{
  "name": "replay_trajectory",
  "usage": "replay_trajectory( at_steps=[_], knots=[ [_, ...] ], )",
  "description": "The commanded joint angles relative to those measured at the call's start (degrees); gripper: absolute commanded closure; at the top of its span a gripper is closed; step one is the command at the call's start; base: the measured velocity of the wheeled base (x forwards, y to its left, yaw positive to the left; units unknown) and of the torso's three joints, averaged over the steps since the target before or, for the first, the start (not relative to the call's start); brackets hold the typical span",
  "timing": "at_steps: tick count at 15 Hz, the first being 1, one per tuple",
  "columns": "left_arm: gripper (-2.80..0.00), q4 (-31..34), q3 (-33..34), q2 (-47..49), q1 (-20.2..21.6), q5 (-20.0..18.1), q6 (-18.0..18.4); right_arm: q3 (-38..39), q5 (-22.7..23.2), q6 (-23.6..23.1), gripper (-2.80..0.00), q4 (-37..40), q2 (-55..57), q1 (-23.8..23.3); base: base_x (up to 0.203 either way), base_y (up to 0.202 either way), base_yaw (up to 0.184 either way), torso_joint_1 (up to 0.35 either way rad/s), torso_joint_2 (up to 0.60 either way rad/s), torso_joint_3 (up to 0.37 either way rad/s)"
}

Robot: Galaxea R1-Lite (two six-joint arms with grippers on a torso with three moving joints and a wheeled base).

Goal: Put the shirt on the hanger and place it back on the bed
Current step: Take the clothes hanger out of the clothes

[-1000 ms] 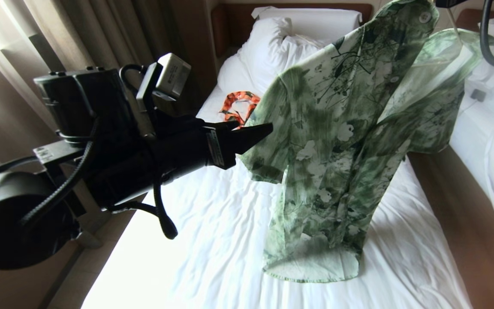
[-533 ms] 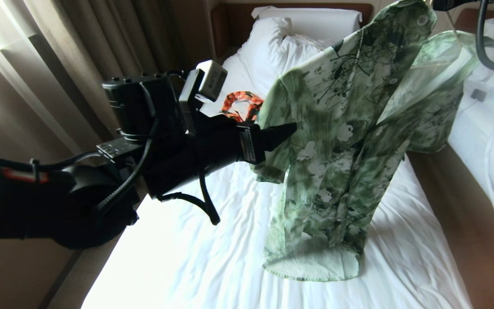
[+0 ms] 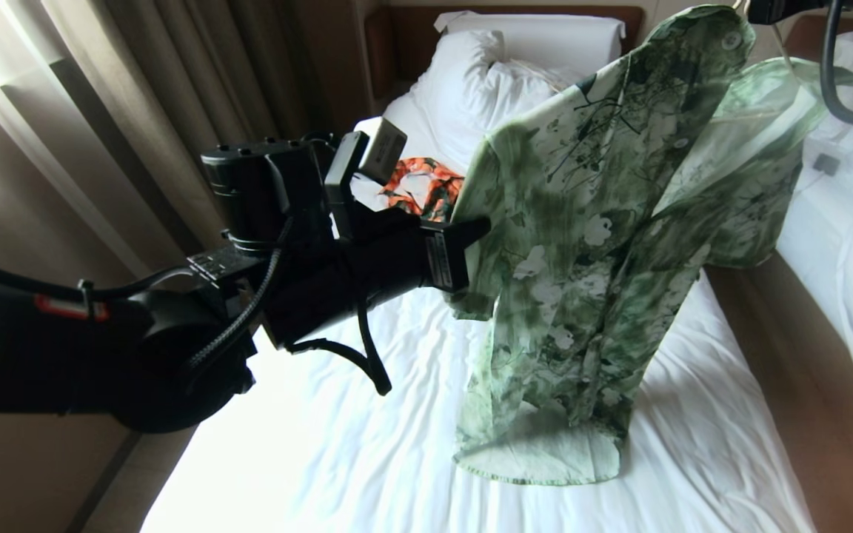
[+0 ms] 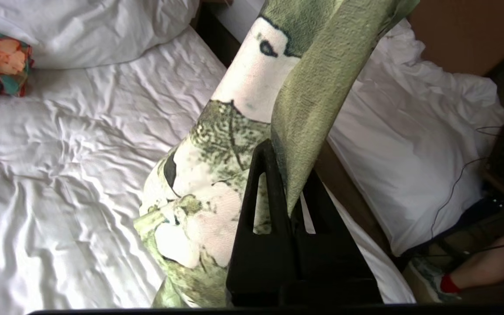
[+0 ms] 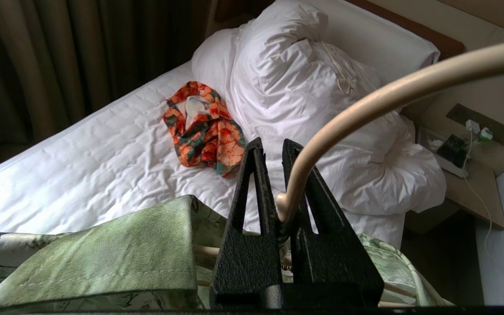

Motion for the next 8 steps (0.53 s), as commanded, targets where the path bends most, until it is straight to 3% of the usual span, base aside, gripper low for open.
replay_trajectory(
  at_steps=[1, 6, 8],
  knots=[
    [0.0, -0.3, 0.3, -0.7, 0.6, 0.0, -0.1, 0.1, 0.0, -0.2, 0.0, 0.0, -0.2, -0.4, 0.0, 0.0, 0.0, 0.0, 0.0, 0.0],
    [0.0, -1.2, 6.5, -3.4, 4.4, 0.8, -1.6, -0.1, 0.0, -0.3, 0.0, 0.2, -0.7, -1.7, 0.0, 0.0, 0.0, 0.0, 0.0, 0.0],
    [0.0, -6.8, 10.4, -3.4, 4.8, 0.8, -1.8, -0.1, 0.0, -0.6, 0.0, 0.4, -1.0, -2.2, 0.0, 0.0, 0.0, 0.0, 0.0, 0.0]
  ],
)
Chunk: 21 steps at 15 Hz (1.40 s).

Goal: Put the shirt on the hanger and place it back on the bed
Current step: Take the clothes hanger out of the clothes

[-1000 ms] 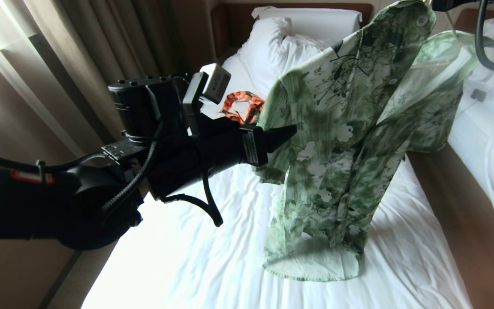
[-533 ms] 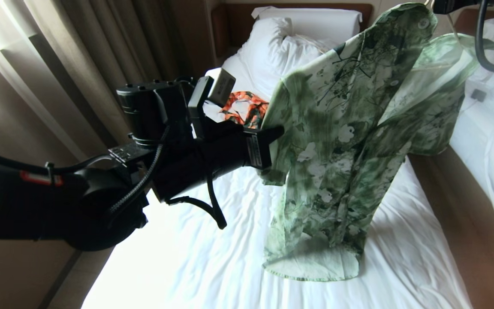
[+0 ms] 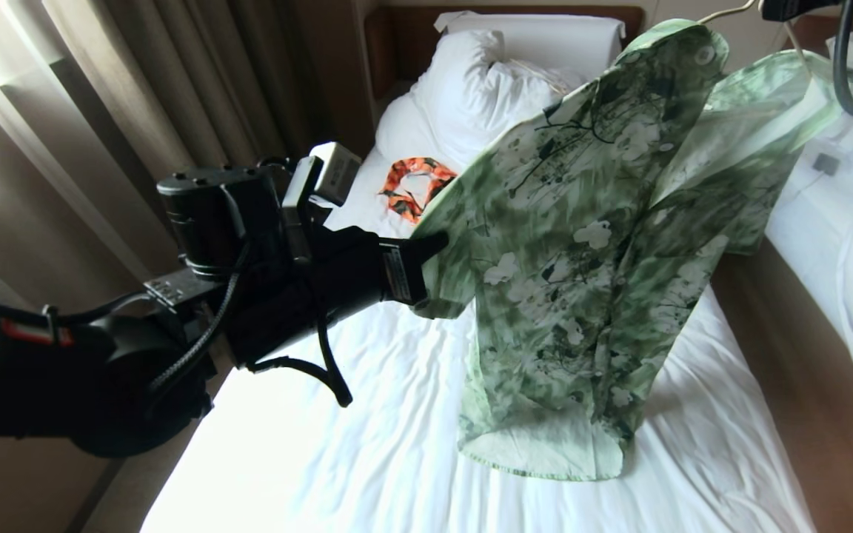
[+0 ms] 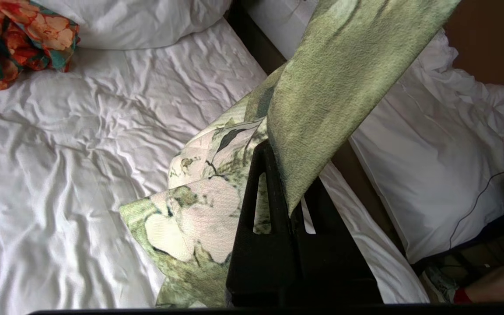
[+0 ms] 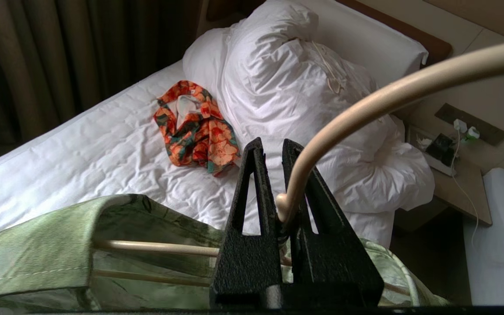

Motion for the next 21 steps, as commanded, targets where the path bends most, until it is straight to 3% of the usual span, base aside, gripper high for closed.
replay_trajectory(
  at_steps=[1, 6, 17, 18, 21],
  knots=[
    [0.0, -5.1, 3.9, -0.6, 0.3, 0.0, 0.0, 0.0, 0.0, -0.4, 0.0, 0.2, -0.6, -0.5, 0.0, 0.0, 0.0, 0.0, 0.0, 0.0],
    [0.0, -5.8, 8.4, -3.5, -0.4, 2.7, 0.2, -0.1, 0.0, -0.5, 0.0, 3.3, -0.8, -2.1, 0.0, 0.0, 0.0, 0.0, 0.0, 0.0],
    [0.0, -6.0, 11.4, -5.6, -5.1, 3.0, 0.5, -0.3, -0.1, -0.5, 0.0, 3.5, -0.7, -2.8, 0.0, 0.0, 0.0, 0.0, 0.0, 0.0],
    [-2.8, -6.0, 11.4, -6.2, -5.2, 3.1, 0.7, -0.3, -0.1, -0.5, 0.0, 3.5, -0.7, -2.8, 0.0, 0.0, 0.0, 0.0, 0.0, 0.0],
    [-2.8, -5.8, 10.9, -7.9, -5.2, 3.5, 0.5, -0.2, -0.1, -0.5, 0.0, 3.6, -0.8, -2.7, 0.0, 0.0, 0.0, 0.0, 0.0, 0.0]
  ],
)
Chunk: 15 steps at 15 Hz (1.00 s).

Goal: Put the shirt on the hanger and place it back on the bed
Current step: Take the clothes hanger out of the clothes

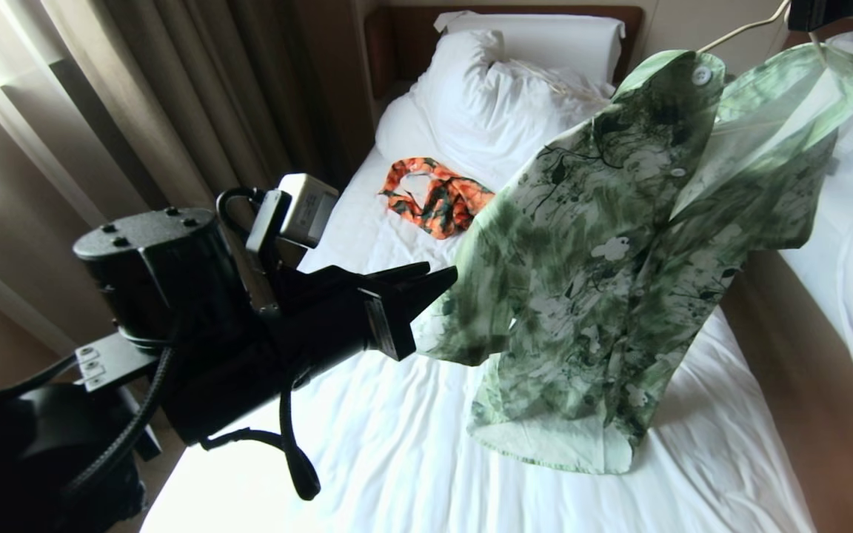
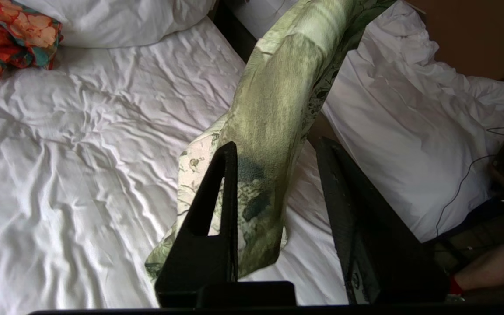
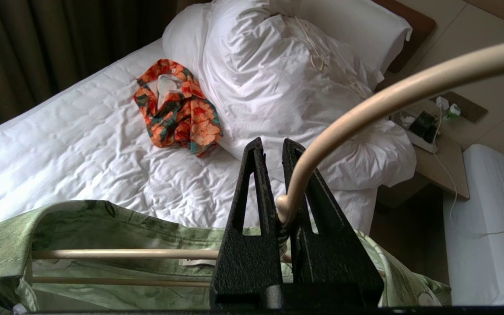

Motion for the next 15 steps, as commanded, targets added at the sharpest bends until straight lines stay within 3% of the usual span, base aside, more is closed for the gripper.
replay_trajectory(
  at_steps=[1, 5, 6, 11, 15],
  knots=[
    [-2.8, -0.3, -0.1, -1.8, 0.2, 0.3, -0.2, 0.0, 0.0, -0.1, 0.0, 0.0, 0.0, 0.1, 0.0, 0.0, 0.0, 0.0, 0.0, 0.0],
    [-2.8, -0.1, 2.8, -6.9, 3.3, 1.1, -0.4, 0.0, -0.3, -0.1, 0.0, -2.2, 0.3, 1.1, 0.0, 0.0, 0.0, 0.0, 0.0, 0.0],
    [0.0, -0.1, 4.5, -8.3, 4.3, 2.6, -0.3, 0.0, -0.4, 0.0, 0.0, -4.0, 0.4, 1.5, 0.0, 0.0, 0.0, 0.0, 0.0, 0.0],
    [0.0, 2.8, 11.6, -16.7, 11.9, 5.1, -0.5, -0.3, -3.6, -0.1, 0.0, -14.3, 2.6, 4.5, 0.0, 0.0, 0.0, 0.0, 0.0, 0.0],
    [0.0, 4.1, 18.7, -24.0, 14.9, 5.7, -2.6, -0.4, -6.8, -0.2, 0.0, -21.8, 2.7, 7.9, 0.0, 0.0, 0.0, 0.0, 0.0, 0.0]
  ],
)
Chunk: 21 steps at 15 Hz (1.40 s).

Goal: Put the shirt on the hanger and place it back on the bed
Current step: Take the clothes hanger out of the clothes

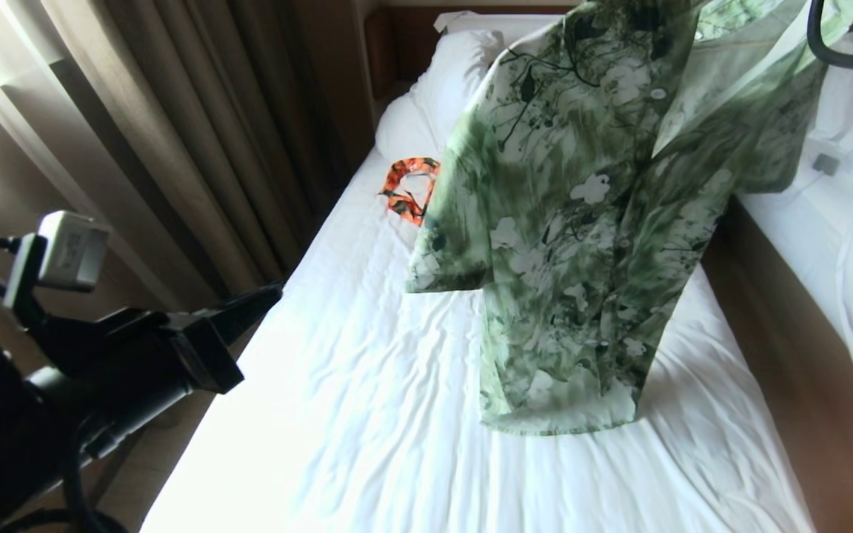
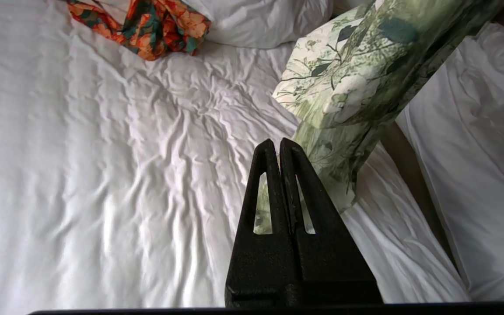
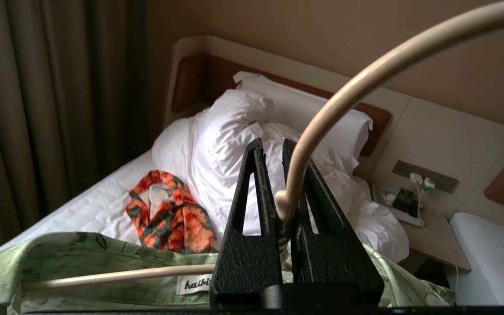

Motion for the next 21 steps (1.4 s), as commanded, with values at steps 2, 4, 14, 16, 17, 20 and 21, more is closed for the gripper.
replay_trajectory(
  at_steps=[2, 4, 14, 16, 17, 20, 21],
  knots=[
    [0.0, 0.3, 4.9, -7.1, 2.0, 1.2, -1.1, -0.1, -1.9, -0.8, 0.0, -3.8, -0.1, 2.1, 0.0, 0.0, 0.0, 0.0, 0.0, 0.0],
    [0.0, 2.5, 7.8, -11.8, 2.3, 1.8, -2.3, -0.1, -3.8, -2.1, 0.0, -7.0, -0.1, 2.6, 0.0, 0.0, 0.0, 0.0, 0.0, 0.0],
    [0.0, 16.9, 6.9, -25.2, 2.4, 3.7, -3.6, 0.0, -14.2, -6.1, 0.0, -8.8, -0.3, 3.8, 0.0, 0.0, 0.0, 0.0, 0.0, 0.0],
    [0.0, 19.6, 6.5, -27.4, 2.4, 3.7, -3.7, 0.1, -14.4, -6.2, 0.0, -8.5, -0.9, 4.0, 0.0, 0.0, 0.0, 0.0, 0.0, 0.0],
    [0.0, 20.6, 6.7, -28.6, 2.4, 3.7, -4.0, 0.2, -14.6, -6.2, 0.0, -8.3, -1.3, 4.0, 0.0, 0.0, 0.0, 0.0, 0.0, 0.0],
    [0.0, 24.4, 6.4, -32.0, 2.4, 3.8, -4.4, 0.2, -15.2, -6.3, 0.0, -8.4, -1.8, 4.1, 0.0, 0.0, 0.0, 0.0, 0.0, 0.0],
    [0.0, 25.9, 5.9, -33.3, 2.4, 3.8, -4.4, 0.2, -15.3, -6.3, 0.0, -8.3, -2.0, 4.1, 0.0, 0.0, 0.0, 0.0, 0.0, 0.0]
  ],
)
